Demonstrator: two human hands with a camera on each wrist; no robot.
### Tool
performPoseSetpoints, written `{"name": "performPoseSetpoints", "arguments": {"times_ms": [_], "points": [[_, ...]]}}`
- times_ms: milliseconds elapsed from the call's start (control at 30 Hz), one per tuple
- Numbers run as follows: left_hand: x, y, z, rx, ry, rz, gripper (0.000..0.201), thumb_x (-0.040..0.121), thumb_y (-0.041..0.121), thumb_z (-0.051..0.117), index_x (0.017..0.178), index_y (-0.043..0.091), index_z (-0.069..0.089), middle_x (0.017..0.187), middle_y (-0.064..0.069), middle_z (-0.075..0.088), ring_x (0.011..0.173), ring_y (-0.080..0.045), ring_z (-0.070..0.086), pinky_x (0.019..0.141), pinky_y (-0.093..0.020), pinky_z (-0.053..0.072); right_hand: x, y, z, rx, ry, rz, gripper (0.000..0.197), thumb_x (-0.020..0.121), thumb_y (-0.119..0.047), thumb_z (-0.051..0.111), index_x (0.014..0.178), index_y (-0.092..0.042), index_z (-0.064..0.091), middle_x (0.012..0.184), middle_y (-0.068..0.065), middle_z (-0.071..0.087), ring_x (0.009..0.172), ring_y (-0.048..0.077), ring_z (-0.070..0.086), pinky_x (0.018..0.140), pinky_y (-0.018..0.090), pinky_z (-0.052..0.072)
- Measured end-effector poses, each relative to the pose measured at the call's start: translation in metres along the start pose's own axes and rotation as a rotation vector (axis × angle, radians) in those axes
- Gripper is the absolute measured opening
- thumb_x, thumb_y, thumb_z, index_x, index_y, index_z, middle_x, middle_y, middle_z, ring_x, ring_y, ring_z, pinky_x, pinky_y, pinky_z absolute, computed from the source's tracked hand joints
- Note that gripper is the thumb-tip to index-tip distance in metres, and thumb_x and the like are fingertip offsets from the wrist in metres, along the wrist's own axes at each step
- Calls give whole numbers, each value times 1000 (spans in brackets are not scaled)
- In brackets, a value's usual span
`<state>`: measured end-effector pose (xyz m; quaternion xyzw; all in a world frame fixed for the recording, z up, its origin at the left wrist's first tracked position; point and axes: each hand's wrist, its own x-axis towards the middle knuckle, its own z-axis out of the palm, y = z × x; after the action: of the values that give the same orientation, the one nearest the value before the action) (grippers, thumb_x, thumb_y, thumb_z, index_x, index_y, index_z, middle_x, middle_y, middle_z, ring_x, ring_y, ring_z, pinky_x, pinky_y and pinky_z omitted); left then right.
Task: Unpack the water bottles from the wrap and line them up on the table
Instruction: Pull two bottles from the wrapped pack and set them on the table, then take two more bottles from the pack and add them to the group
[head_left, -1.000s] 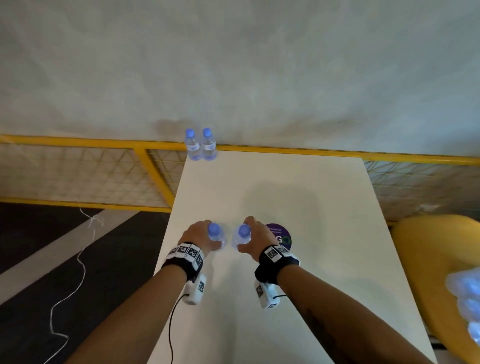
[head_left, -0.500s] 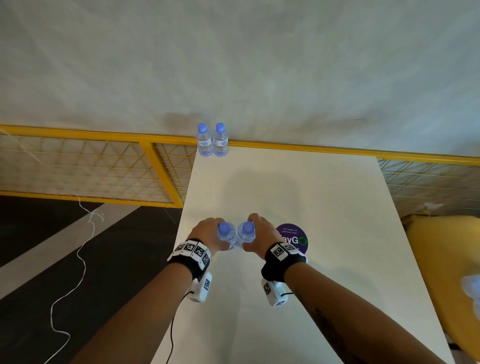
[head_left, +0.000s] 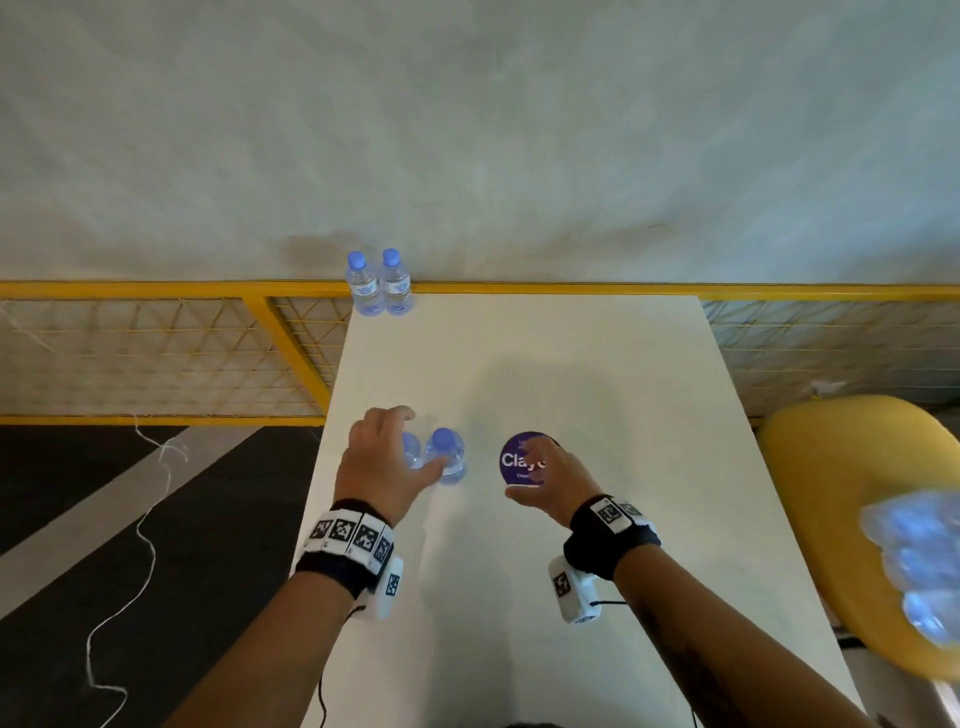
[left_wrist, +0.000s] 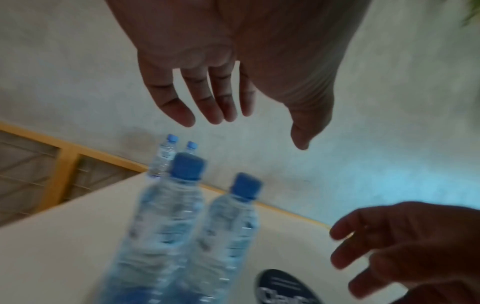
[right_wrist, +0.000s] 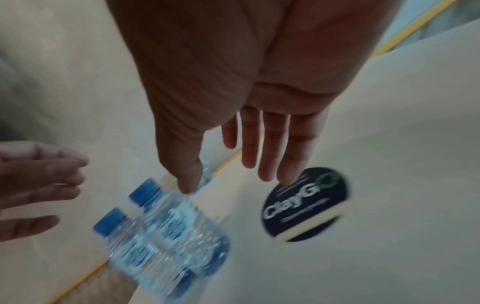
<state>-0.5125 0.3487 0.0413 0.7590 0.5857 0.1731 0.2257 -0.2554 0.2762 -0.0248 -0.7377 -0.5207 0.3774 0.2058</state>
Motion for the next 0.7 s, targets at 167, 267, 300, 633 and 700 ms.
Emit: {"name": "performPoseSetpoints", "arguments": {"times_ms": [167, 267, 300, 633, 700], "points": [[-32, 96, 50, -190, -415, 157, 23, 85, 35, 78, 102, 27, 65, 86, 8, 67, 76, -11, 66, 76, -35, 57, -89, 108, -69, 66, 133, 136, 26, 82, -31, 79, 103, -25, 65, 100, -12, 68, 83, 4, 71, 66, 13, 50], [-50, 172, 96, -151, -609, 263, 17, 88, 36, 70, 99, 24, 69, 86, 11, 70, 79, -7, 68, 78, -30, 58, -153, 189, -121, 77, 250, 280, 18, 86, -30, 77, 99, -27, 66, 97, -16, 68, 81, 0, 69, 64, 15, 48], [-57, 199, 114, -147, -675, 286, 18, 89, 36, 70, 102, 23, 69, 87, 11, 70, 81, -8, 69, 78, -28, 57, -176, 216, -139, 77, 305, 342, 15, 85, -31, 77, 96, -28, 67, 95, -16, 70, 80, 0, 68, 66, 19, 49], [-172, 445, 303, -162, -1139, 407, 42, 95, 38, 71, 135, 24, 69, 122, 3, 75, 112, -15, 69, 103, -32, 53, -328, 427, -292, 274, 854, 806, 43, 84, -19, 75, 124, -13, 62, 119, 6, 69, 105, 28, 65, 92, 35, 46], [-196, 478, 328, -164, -1209, 364, 53, 97, 37, 70, 145, 20, 58, 138, 1, 67, 126, -20, 63, 106, -32, 49, -325, 462, -311, 272, 827, 819, 53, 79, -29, 75, 129, -22, 59, 123, 1, 69, 107, 25, 67, 95, 38, 50]]}}
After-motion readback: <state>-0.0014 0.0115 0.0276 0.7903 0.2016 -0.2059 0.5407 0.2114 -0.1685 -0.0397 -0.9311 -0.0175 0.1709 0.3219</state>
